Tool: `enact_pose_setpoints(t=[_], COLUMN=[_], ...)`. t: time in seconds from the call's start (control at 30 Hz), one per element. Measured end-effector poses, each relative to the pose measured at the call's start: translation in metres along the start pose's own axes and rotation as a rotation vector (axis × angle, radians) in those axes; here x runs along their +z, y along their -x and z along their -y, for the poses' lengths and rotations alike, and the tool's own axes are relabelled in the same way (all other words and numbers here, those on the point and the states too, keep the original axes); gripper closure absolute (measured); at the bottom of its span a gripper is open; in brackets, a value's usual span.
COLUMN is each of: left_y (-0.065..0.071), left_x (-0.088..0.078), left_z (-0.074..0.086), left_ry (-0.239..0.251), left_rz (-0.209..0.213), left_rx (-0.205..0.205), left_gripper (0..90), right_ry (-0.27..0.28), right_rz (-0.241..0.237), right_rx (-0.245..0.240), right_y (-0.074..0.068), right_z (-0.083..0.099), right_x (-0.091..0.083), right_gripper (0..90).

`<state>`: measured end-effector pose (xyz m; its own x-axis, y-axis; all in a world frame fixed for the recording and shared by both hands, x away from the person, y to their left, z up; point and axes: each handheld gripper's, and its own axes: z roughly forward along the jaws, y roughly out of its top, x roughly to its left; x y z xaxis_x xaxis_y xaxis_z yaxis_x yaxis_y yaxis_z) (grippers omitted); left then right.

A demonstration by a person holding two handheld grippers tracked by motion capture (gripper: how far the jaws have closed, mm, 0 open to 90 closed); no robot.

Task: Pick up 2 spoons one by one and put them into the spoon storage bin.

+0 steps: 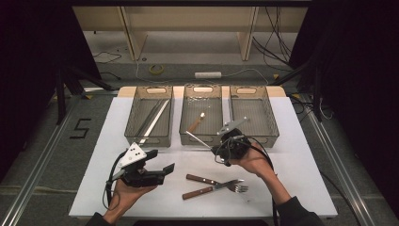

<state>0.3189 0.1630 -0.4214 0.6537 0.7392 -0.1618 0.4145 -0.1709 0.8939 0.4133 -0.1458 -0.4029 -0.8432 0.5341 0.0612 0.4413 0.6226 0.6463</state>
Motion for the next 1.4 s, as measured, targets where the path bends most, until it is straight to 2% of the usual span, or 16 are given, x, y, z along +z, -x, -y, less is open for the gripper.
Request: enact_pose_setpoints(t=[0.1, 0.23, 0.37, 0.53, 0.87, 1.17, 1.4], left_y=[0.000, 0.000, 0.001, 0.001, 0.002, 0.003, 0.004], left_x=[0.000, 0.000, 0.000, 0.000, 0.000, 0.000, 0.001], left_z=[0.000, 0.000, 0.000, 0.000, -0.001, 0.000, 0.000], left_ry=[0.000, 0.000, 0.002, 0.006, 0.010, 0.005, 0.006], left_rz=[-0.001, -0.002, 0.002, 0.003, -0.001, -0.002, 0.002], left_rx=[0.004, 0.003, 0.000, 0.001, 0.005, 0.016, 0.014], left_gripper=[18.5, 18.5, 18.5, 18.5, 18.4, 18.4, 18.2], right_ry=[0.016, 0.048, 0.074, 0.092, 0.100, 0.117, 0.103], right_rz=[-0.003, -0.019, -0.012, 0.024, 0.100, 0.141, 0.171], right_rx=[0.010, 0.057, 0.084, 0.107, 0.155, 0.175, 0.204], right_y=[0.006, 0.014, 0.023, 0.033, 0.050, 0.058, 0.065], right_z=[-0.010, -0.023, -0.037, -0.051, -0.067, -0.081, -0.087], right_x=[-0.003, -0.006, -0.007, -0.004, 0.009, 0.017, 0.027], right_gripper=[86.6, 86.6, 86.6, 86.6, 86.5, 86.4, 86.3])
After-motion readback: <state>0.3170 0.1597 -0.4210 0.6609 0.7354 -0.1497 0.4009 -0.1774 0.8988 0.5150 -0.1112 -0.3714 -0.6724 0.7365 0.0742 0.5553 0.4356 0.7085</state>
